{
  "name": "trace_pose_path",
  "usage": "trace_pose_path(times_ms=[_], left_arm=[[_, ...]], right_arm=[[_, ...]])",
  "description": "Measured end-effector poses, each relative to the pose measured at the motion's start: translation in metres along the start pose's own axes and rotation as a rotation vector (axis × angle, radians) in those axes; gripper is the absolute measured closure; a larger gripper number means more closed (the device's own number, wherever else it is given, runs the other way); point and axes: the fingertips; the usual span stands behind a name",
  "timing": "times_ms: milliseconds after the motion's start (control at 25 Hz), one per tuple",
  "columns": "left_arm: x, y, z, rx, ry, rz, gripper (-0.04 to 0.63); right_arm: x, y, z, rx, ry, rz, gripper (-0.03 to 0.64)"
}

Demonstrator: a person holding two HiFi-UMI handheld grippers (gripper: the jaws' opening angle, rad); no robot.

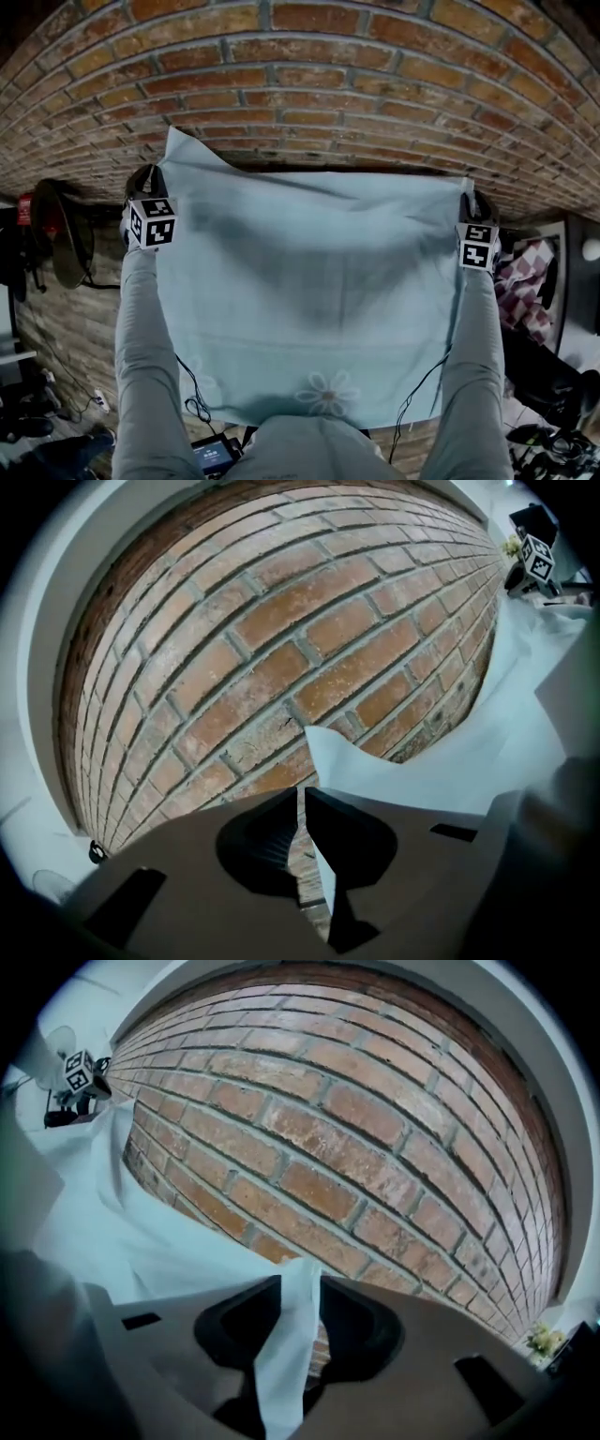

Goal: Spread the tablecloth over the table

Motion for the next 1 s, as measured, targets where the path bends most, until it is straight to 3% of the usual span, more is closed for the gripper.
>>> trace_pose_path(times_ms=[80, 280, 480, 600, 800, 1000], left_arm=[[-0.003, -0.003, -0.005, -0.021, 0.016, 0.002, 0.568], [-0.021, 0.002, -0.018, -0.013, 0.045, 0.014, 0.568], [-0.063, 0.025, -0.001, -0.078, 0.03, 0.086, 0.568], [-0.097, 0.053, 0.018, -0.079, 0.011, 0.145, 0.568], [-0.163, 0.113, 0.054, -0.047, -0.017, 0.235, 0.568], [-0.22, 0.166, 0.094, -0.09, -0.05, 0.33, 0.568]], right_arm=[[-0.001, -0.001, 0.0, 0.021, -0.004, -0.017, 0.477], [-0.021, -0.004, 0.0, 0.018, 0.017, -0.024, 0.477], [-0.071, -0.022, -0.002, 0.056, 0.055, -0.066, 0.477], [-0.116, -0.04, 0.011, 0.074, 0.056, -0.089, 0.477], [-0.185, -0.091, 0.055, 0.132, 0.008, -0.154, 0.472], [-0.241, -0.173, 0.105, 0.173, -0.079, -0.273, 0.463]])
Point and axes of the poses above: the fingertips, and each gripper's own axes: x forward along the fingers, y to its right, z out of its underside, and after that the axes turned 2 degrees about -x, right-handed
